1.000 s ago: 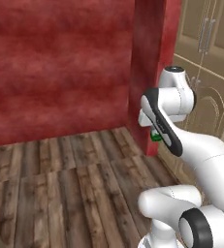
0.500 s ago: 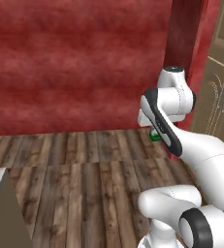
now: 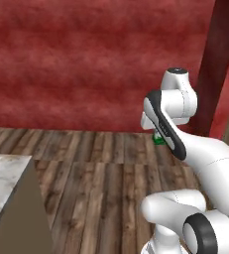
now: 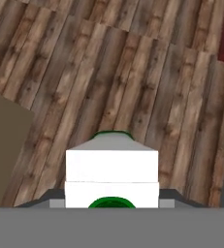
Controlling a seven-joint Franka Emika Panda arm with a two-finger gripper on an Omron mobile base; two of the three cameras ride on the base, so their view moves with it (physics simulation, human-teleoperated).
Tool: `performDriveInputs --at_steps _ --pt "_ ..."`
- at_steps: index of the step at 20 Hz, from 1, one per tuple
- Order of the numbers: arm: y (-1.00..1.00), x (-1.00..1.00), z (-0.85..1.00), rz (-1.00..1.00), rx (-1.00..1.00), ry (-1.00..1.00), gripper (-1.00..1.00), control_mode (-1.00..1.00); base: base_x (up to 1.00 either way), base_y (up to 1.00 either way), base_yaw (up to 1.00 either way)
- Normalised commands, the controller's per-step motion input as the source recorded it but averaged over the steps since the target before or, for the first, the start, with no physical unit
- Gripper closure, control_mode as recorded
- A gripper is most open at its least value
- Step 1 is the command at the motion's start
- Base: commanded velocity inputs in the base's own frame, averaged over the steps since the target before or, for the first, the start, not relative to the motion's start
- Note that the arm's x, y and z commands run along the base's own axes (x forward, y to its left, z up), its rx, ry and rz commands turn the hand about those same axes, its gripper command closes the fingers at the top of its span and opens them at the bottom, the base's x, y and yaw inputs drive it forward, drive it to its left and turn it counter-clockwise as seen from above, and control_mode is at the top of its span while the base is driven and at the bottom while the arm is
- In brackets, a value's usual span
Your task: Move the drinks to the dining counter.
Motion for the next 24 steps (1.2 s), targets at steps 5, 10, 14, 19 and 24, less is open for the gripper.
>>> performDriveInputs --at_steps 5,10,14,19,24 --pt "0.0 0.0 0.0 0.0 0.0 0.0 1.0 1.0 0.0 0.23 0.33" --pt "0.0 0.0 0.0 0.0 0.0 0.0 1.0 1.0 0.03 0.28 0.32" --pt "0.0 0.0 0.0 0.0 0.0 0.0 1.0 1.0 0.03 0.28 0.32" --pt "0.0 0.0 0.0 0.0 0.0 0.0 1.0 1.0 0.03 0.27 0.32" --pt "0.0 0.0 0.0 0.0 0.0 0.0 1.0 1.0 0.07 0.22 0.31"
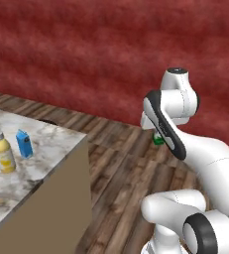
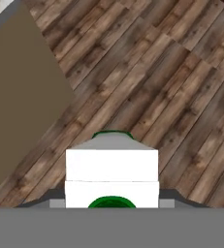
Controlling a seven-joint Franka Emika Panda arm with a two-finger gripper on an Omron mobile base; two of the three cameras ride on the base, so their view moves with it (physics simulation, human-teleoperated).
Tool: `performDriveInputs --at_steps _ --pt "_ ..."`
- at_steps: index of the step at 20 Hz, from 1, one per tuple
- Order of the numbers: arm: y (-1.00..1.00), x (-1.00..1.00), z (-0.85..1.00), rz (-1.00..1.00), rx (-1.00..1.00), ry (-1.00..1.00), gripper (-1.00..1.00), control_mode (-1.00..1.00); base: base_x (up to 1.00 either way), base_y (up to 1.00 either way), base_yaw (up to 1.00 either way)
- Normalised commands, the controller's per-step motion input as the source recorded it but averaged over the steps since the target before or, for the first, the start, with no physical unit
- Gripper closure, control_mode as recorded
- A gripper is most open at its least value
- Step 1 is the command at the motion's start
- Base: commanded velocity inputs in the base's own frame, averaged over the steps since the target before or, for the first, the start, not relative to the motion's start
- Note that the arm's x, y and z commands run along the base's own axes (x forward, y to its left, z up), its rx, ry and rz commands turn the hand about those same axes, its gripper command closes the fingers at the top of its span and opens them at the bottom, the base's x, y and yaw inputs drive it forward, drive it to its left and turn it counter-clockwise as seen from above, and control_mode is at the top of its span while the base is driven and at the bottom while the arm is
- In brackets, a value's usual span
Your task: Move the drinks to the dining counter.
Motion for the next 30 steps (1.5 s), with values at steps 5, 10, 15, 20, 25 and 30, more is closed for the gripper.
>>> performDriveInputs --at_steps 5,10,15,20,25,30 --pt "0.0 0.0 0.0 0.0 0.0 0.0 1.0 1.0 0.29 0.12 0.26" --pt "0.0 0.0 0.0 0.0 0.0 0.0 1.0 1.0 0.55 0.02 0.2" --pt "0.0 0.0 0.0 0.0 0.0 0.0 1.0 1.0 0.6 0.0 0.13" --pt "0.0 0.0 0.0 0.0 0.0 0.0 1.0 1.0 0.54 0.0 0.09" --pt "0.0 0.0 0.0 0.0 0.0 0.0 1.0 1.0 0.4 0.0 0.16" --pt "0.0 0.0 0.0 0.0 0.0 0.0 1.0 1.0 0.25 0.0 0.27"
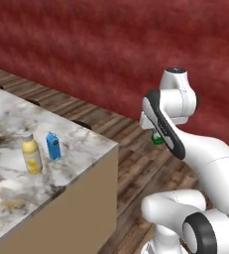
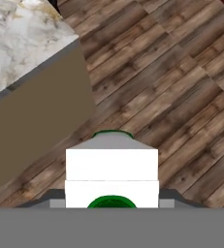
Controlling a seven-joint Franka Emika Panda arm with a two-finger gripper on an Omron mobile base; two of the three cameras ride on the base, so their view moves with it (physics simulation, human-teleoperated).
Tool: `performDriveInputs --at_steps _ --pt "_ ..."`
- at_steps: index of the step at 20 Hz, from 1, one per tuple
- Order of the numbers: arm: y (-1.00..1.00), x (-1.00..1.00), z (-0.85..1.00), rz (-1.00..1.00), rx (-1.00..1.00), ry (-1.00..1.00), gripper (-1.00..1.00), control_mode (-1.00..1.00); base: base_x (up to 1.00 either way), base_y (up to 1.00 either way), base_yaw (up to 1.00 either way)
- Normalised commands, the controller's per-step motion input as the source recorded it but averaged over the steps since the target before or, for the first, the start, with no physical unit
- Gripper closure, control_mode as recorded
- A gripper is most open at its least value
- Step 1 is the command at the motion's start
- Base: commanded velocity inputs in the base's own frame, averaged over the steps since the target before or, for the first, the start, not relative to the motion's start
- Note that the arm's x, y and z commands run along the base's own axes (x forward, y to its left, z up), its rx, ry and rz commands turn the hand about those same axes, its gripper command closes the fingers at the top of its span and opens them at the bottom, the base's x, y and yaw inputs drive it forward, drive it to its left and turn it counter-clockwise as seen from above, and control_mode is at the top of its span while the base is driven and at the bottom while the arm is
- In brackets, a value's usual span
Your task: Move the drinks to the dining counter.
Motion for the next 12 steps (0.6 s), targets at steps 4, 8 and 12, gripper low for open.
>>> performDriveInputs --at_steps 4,8,12 --pt "0.0 0.0 0.0 0.0 0.0 0.0 1.0 1.0 0.11 0.0 0.3" --pt "0.0 0.0 0.0 0.0 0.0 0.0 1.0 1.0 0.13 0.0 0.31" --pt "0.0 0.0 0.0 0.0 0.0 0.0 1.0 1.0 0.18 0.0 0.29"
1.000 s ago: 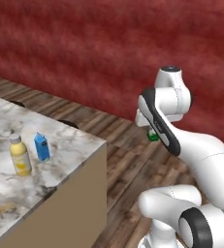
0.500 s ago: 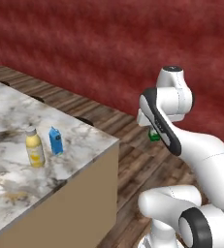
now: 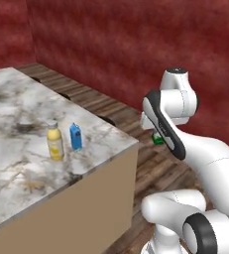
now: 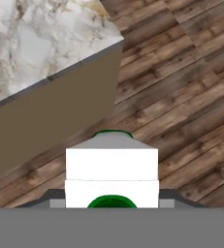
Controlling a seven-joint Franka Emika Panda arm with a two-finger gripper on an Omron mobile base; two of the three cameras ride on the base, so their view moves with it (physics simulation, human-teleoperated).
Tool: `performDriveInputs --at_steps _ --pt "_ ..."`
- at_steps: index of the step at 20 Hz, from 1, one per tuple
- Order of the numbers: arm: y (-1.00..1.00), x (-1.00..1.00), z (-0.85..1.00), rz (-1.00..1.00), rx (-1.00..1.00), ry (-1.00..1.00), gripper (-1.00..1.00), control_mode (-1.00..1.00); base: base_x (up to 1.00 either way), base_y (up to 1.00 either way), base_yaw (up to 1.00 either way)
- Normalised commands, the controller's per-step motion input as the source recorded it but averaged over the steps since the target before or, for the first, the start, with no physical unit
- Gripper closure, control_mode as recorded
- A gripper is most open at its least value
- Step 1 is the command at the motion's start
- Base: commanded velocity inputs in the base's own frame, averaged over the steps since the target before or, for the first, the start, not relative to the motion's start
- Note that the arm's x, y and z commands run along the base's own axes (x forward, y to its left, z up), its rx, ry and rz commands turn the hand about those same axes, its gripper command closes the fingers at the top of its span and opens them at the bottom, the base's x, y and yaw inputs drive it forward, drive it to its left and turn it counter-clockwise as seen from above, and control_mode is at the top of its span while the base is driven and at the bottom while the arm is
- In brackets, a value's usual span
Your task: Move the drinks to the dining counter.
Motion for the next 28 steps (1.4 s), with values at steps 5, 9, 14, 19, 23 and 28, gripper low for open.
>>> performDriveInputs --at_steps 5,9,14,19,23,28 --pt "0.0 0.0 0.0 0.0 0.0 0.0 1.0 1.0 0.2 0.0 0.28" --pt "0.0 0.0 0.0 0.0 0.0 0.0 1.0 1.0 0.2 0.0 0.28" --pt "0.0 0.0 0.0 0.0 0.0 0.0 1.0 1.0 0.28 0.0 0.27" --pt "0.0 0.0 0.0 0.0 0.0 0.0 1.0 1.0 0.41 -0.02 0.24" --pt "0.0 0.0 0.0 0.0 0.0 0.0 1.0 1.0 0.43 -0.15 0.2" --pt "0.0 0.0 0.0 0.0 0.0 0.0 1.0 1.0 0.34 -0.34 0.16"
